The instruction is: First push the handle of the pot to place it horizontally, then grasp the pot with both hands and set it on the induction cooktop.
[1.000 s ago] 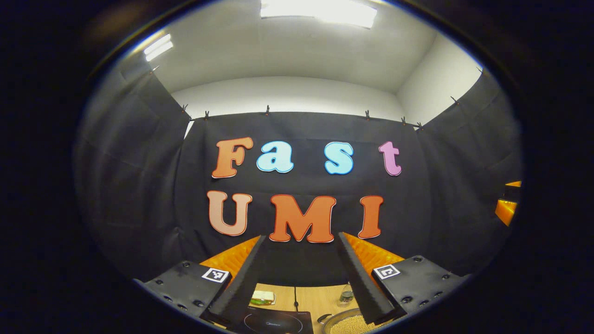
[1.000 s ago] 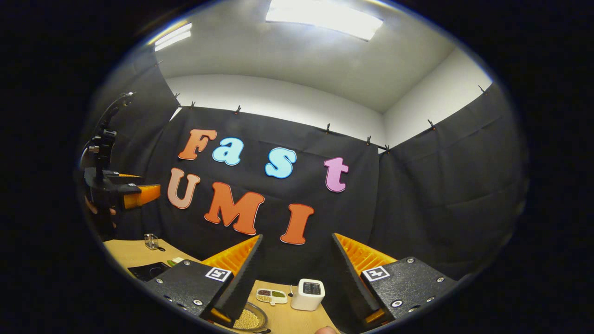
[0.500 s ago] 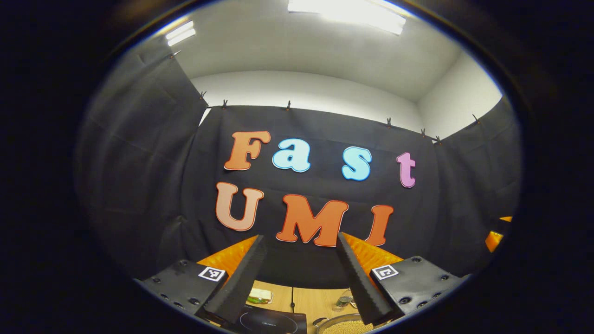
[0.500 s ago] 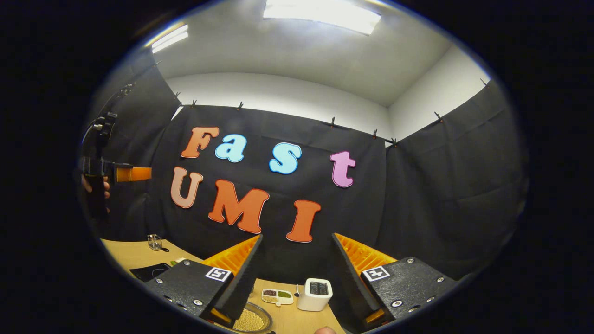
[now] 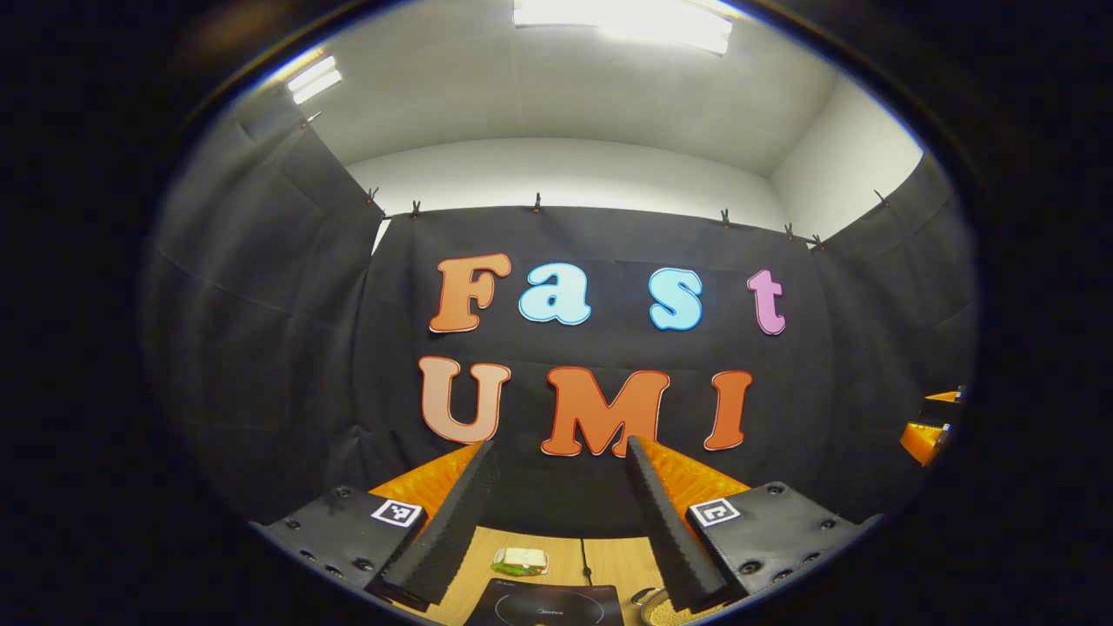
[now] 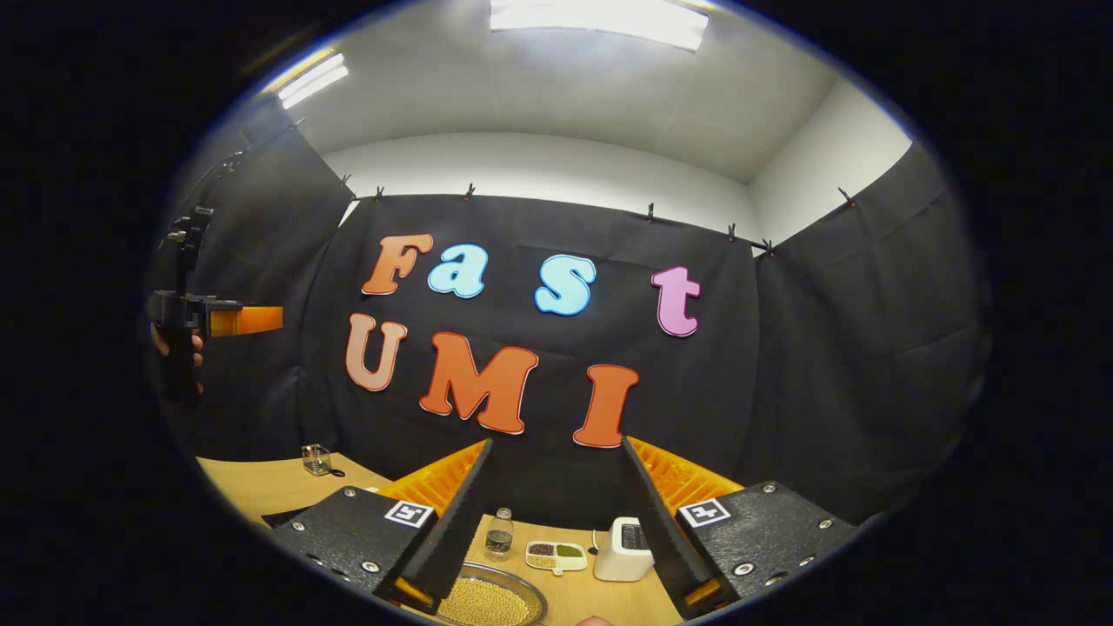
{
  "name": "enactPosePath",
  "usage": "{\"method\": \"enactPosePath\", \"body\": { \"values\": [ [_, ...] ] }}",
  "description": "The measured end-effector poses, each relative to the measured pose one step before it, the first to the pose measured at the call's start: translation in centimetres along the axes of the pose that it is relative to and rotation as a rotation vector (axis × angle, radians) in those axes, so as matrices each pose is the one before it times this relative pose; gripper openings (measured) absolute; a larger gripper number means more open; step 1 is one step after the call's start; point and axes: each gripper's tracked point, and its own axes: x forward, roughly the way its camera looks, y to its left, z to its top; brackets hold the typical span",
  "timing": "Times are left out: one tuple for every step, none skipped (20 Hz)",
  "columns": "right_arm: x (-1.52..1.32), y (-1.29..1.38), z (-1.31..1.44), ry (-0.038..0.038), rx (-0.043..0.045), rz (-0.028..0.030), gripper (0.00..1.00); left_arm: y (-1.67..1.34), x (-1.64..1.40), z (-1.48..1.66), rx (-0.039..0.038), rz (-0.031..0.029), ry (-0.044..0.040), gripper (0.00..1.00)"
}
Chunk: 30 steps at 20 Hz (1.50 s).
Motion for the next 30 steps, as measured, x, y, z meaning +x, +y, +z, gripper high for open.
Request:
{"method": "enactPosePath", "body": {
  "values": [
    [-0.074,0.465,-0.969,0.01360,0.00483,0.00736,0.87,0.294,-0.189,-0.500,0.00875,0.00080,0.00515,0.97],
    [0.019,0.312,-1.128,0.02107,0.00447,0.00579,0.87,0.083,-0.115,-0.558,0.00499,-0.00255,0.00536,0.96],
    [0.039,0.243,-1.277,0.02525,0.00955,0.00241,0.87,0.174,0.021,-0.452,0.00227,-0.00496,0.00576,0.96],
    [-0.006,0.255,-1.383,0.03076,0.01030,0.00988,0.87,0.095,0.056,-0.576,0.00395,-0.00357,0.00761,0.95],
    [0.038,0.309,-1.448,0.03397,0.00865,0.01205,0.85,0.129,0.070,-0.578,0.00395,-0.00285,0.00877,0.95],
    [0.185,0.026,-1.463,0.03701,0.00703,0.00536,0.83,-0.034,0.135,-0.552,0.00241,-0.00549,0.00788,0.95],
    [0.049,-0.188,-1.526,0.03826,0.00628,0.00135,0.82,-0.042,0.034,-0.609,0.00419,-0.00582,0.01001,0.96],
    [0.232,-0.145,-1.390,0.03682,0.00786,0.00282,0.81,0.046,0.119,-0.686,0.00467,-0.00208,0.01207,0.96],
    [0.285,-0.037,-1.487,0.03894,0.01120,0.00762,0.77,0.010,0.022,-0.660,0.00656,-0.00102,0.01137,0.96],
    [0.285,0.054,-1.554,0.03429,0.01409,0.01300,0.75,0.018,0.121,-0.663,0.00716,0.00155,0.00973,0.96],
    [0.300,0.116,-1.427,0.03357,0.01667,0.01565,0.72,-0.050,0.114,-0.673,0.00600,-0.00004,0.01060,0.97],
    [0.306,-0.032,-1.563,0.03909,0.01432,0.01292,0.70,-0.140,0.107,-0.720,0.00572,-0.00170,0.01300,0.96],
    [0.468,-0.006,-1.423,0.04062,0.01528,0.00975,0.66,-0.052,0.144,-0.627,0.00355,0.00017,0.01290,0.95],
    [0.287,-0.113,-1.502,0.04004,0.01495,0.00821,0.63,0.029,0.166,-0.440,0.00109,0.00118,0.01102,0.96],
    [0.421,-0.039,-1.544,0.04405,0.01560,0.00580,0.51,-0.013,0.157,-0.334,-0.00139,0.00094,0.00776,0.96],
    [0.428,0.101,-1.775,0.05690,0.01735,0.00913,0.51,-0.020,0.213,-0.343,-0.00359,0.00105,0.00559,0.96],
    [0.321,0.268,-1.740,0.05775,0.01674,0.01910,0.45,-0.148,0.163,-0.258,-0.00290,-0.00268,0.00566,0.96],
    [0.435,0.517,-1.341,0.05112,0.01527,0.02611,0.42,-0.087,0.231,-0.233,-0.00156,-0.00117,0.00338,0.96],
    [0.518,0.216,-1.665,0.04206,0.01293,0.01819,0.35,-0.059,0.129,-0.133,-0.00051,0.00086,0.00304,0.96],
    [0.413,-0.144,-1.206,0.03531,0.00797,0.00263,0.30,-0.048,0.104,-0.102,-0.00015,-0.00057,0.00230,0.96],
    [0.427,-0.258,-1.003,0.03128,0.00339,-0.00576,0.22,-0.084,-0.016,-0.069,-0.00182,-0.00067,0.00038,0.96],
    [0.510,-0.346,-0.886,0.02981,0.01144,-0.00954,0.18,-0.095,0.091,-0.067,-0.00042,-0.00214,0.00004,0.96],
    [0.565,-0.092,-0.990,0.04171,0.01962,-0.00065,0.12,0.014,0.024,-0.007,-0.00016,0.00043,-0.00133,0.96],
    [0.480,0.082,-0.942,0.03917,0.02701,0.00741,0.10,0.001,0.082,0.005,0.00451,-0.00016,-0.00027,0.96],
    [0.461,0.000,-0.934,0.03787,0.02462,0.00637,0.04,0.116,0.031,0.098,0.00473,0.00497,-0.00195,0.96],
    [0.265,-0.351,-1.235,0.03341,0.01784,0.00280,0.01,0.154,0.114,0.063,0.00306,0.00530,-0.00104,0.95],
    [0.409,-0.150,-0.775,0.02664,0.01037,0.00050,0.00,0.032,0.028,0.042,0.00015,0.00168,0.00148,0.95],
    [0.610,-0.259,-0.939,0.03240,0.00249,0.00151,0.00,-0.075,0.006,-0.155,-0.00087,-0.00082,0.00277,0.96],
    [0.538,-0.062,-1.273,0.05360,-0.00080,0.00780,0.00,-0.091,0.068,-0.087,0.00076,-0.00202,0.00348,0.96],
    [0.413,0.415,-1.351,0.04430,0.01196,0.01940,0.00,-0.022,-0.059,-0.141,0.00130,-0.00089,0.00231,0.96]
  ]
}}
